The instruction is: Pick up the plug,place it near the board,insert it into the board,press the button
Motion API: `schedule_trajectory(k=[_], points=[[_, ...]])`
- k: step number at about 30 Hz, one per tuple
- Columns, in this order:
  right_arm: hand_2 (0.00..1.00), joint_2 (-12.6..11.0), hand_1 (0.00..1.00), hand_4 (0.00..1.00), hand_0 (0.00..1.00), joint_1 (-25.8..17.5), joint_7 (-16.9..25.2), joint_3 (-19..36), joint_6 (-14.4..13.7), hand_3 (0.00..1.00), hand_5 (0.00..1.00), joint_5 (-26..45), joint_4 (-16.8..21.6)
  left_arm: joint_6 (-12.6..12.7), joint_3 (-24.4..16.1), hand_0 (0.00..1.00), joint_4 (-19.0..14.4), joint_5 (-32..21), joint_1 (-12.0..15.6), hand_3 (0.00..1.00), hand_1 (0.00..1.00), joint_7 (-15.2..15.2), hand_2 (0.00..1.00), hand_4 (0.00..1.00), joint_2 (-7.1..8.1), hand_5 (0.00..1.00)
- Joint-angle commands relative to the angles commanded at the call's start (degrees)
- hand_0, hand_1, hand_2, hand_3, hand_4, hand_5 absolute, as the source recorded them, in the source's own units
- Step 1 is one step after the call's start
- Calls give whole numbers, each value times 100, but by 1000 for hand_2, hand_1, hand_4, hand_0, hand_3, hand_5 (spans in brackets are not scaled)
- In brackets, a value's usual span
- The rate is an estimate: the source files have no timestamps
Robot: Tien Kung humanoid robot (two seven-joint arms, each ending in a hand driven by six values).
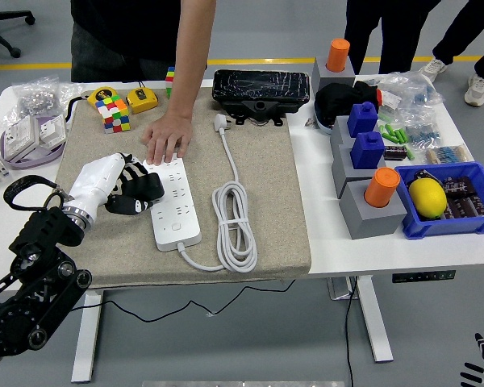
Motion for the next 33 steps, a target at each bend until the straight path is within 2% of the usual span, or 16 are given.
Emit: schedule_trajectory(k=[11, 21, 23, 27, 28, 33], points=[[614, 0, 630, 998, 744, -7, -11, 9, -2, 642, 998, -2, 0, -15, -348, 290, -133, 128, 5, 507, 236, -25, 327, 738, 0, 2], [614, 11, 630, 998, 744, -30, -13, 15, -4, 642, 998, -7, 0, -124, -697, 306, 217, 203, 101, 506, 255, -70, 328, 729, 25, 2], [615, 11, 630, 998, 744, -36, -13, 20, -5, 643, 998, -9, 0, -165, -754, 323, 303, 200, 144, 505, 292, -82, 342, 722, 44, 2], [615, 9, 630, 998, 744, -37, -16, 26, -5, 643, 998, -10, 0, -213, -777, 323, 408, 182, 212, 505, 292, -109, 342, 722, 71, 2], [615, 7, 630, 998, 744, -33, -16, 26, -5, 642, 998, -8, 0, -217, -771, 343, 419, 178, 223, 502, 334, -115, 357, 717, 70, 2], [615, 4, 630, 998, 744, -7, -8, 18, -10, 642, 998, 8, 0, -239, -743, 343, 440, 164, 228, 502, 334, -133, 357, 717, 50, 2]])
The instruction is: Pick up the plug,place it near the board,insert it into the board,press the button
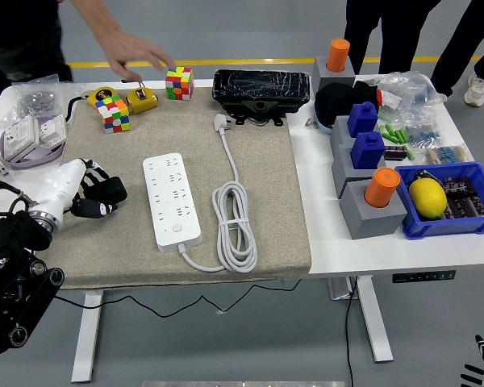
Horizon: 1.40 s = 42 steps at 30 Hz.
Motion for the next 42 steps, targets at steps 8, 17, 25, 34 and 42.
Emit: schedule_trajectory(k=[8, 17, 25, 34, 42], points=[[615, 3, 630, 998, 745, -2, -2, 13, 0, 642, 998, -4, 0, -110, 28, 351, 3, -90, -17, 510, 351, -20, 401, 713, 2, 2], [615, -3, 630, 998, 744, 6, 3, 9, 0, 642, 998, 10, 0, -108, -38, 361, 34, -299, -33, 521, 383, -106, 453, 743, 5, 19], [615, -1, 630, 998, 744, 6, 10, 14, -2, 642, 998, 15, 0, -183, -89, 400, 33, -336, -36, 564, 558, -123, 561, 872, 12, 103], [615, 0, 631, 998, 744, -2, 5, 12, -4, 642, 998, 18, 0, -199, -127, 408, 19, -405, -44, 566, 597, -165, 569, 910, 27, 149], [615, 0, 630, 998, 744, -4, 5, 12, -6, 642, 998, 21, 0, -272, -166, 447, 61, -609, -45, 575, 645, -247, 618, 997, 39, 286]])
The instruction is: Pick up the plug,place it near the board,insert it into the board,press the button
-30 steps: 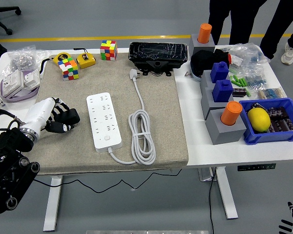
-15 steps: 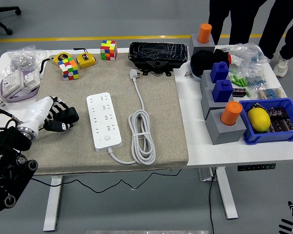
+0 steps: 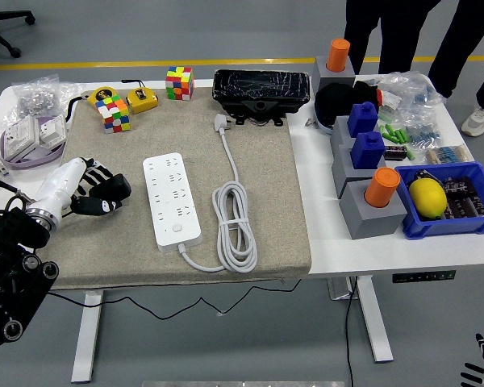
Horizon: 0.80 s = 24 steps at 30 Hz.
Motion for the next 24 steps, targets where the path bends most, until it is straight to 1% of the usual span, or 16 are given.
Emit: schedule_trajectory(k=[1, 3, 6, 7, 9, 12, 13, 15, 17, 18, 19, 21, 22, 24], points=[[615, 0, 630, 998, 744, -3, 2, -3, -1, 642, 998, 5, 0, -27, -4, 525, 1, -33, 4, 665, 711, -10, 674, 998, 4, 556], [615, 1, 630, 998, 744, -6, 1, 0, -3, 642, 998, 3, 0, -46, -3, 525, 0, -57, 7, 665, 711, -17, 674, 998, 12, 556], [615, 1, 630, 998, 744, -12, 0, -11, -6, 642, 998, 14, 0, -147, -28, 525, 4, -128, 15, 665, 711, -45, 674, 998, 24, 556], [615, 0, 630, 998, 744, -15, -1, -12, -7, 642, 998, 15, 0, -150, -46, 642, 0, -174, 21, 709, 768, -75, 727, 998, 27, 780], [615, 1, 630, 998, 744, -20, -3, -16, -8, 642, 998, 16, 0, -101, -78, 642, -9, -258, 32, 709, 768, -137, 727, 998, 23, 780], [615, 3, 630, 998, 744, -27, -3, -14, -8, 642, 998, 16, 0, 50, -153, 642, -32, -516, 55, 709, 768, -270, 727, 998, -7, 780], [615, 5, 629, 998, 744, -32, -7, -12, -6, 643, 998, 9, 0, 241, -230, 862, -38, -723, 70, 828, 901, -434, 852, 998, -53, 998], [615, 8, 629, 998, 744, -35, -6, -17, -5, 643, 998, 12, 0, 495, -344, 862, -46, -1110, 80, 828, 901, -664, 852, 998, -115, 998], [615, 12, 629, 998, 744, -34, -7, -12, -5, 643, 998, 9, 0, 652, -463, 862, -29, -1500, 87, 828, 901, -888, 852, 998, -170, 998], [615, 12, 629, 998, 744, -34, -4, -17, -6, 643, 998, 14, 0, 655, -544, 862, 7, -1709, 91, 828, 901, -1012, 852, 998, -213, 998], [615, 12, 629, 998, 745, -32, -4, -15, -6, 643, 998, 11, 0, 640, -603, 924, 40, -1917, 94, 880, 946, -1107, 895, 998, -246, 998], [615, 12, 629, 998, 745, -24, -2, -12, -8, 643, 998, 12, 0, 550, -738, 924, 140, -2431, 109, 880, 946, -1303, 895, 998, -323, 998], [615, 12, 629, 998, 745, -23, 0, -14, -8, 643, 998, 15, 0, 537, -757, 924, 157, -2645, 113, 880, 946, -1337, 895, 998, -335, 998], [615, 12, 629, 998, 745, -20, -2, -8, -8, 643, 998, 10, 0, 431, -869, 924, 279, -3067, 139, 880, 946, -1525, 895, 998, -411, 998]])
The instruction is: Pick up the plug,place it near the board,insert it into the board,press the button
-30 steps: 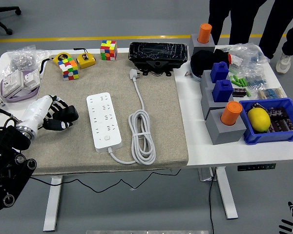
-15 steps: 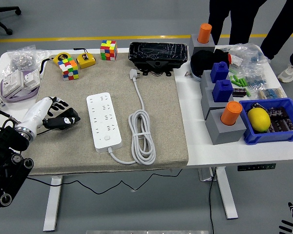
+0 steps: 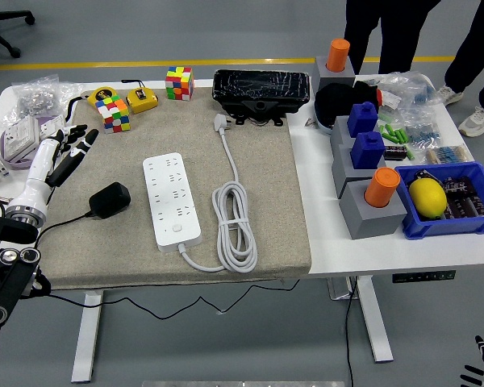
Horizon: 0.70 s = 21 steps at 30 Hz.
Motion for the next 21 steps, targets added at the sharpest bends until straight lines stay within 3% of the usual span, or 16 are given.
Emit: schedule_trajectory(k=[5, 9, 14, 21], points=[[615, 13, 629, 998, 745, -10, 0, 22, 3, 643, 998, -11, 0, -234, -239, 957, 138, -1209, 97, 897, 968, -245, 916, 998, -131, 998], [615, 23, 629, 998, 745, -11, 2, 28, 1, 642, 998, -11, 0, -377, -470, 951, 74, -1781, 181, 879, 949, -380, 893, 998, -244, 998], [615, 48, 629, 998, 745, -9, 2, 10, -3, 642, 998, 9, 0, -445, -952, 913, -126, -1909, 291, 847, 906, -452, 854, 998, -424, 998], [615, 79, 629, 998, 745, -29, -7, -23, 0, 643, 998, 27, 0, -376, -1165, 868, -357, -1895, 405, 822, 878, -480, 828, 998, -561, 998]])
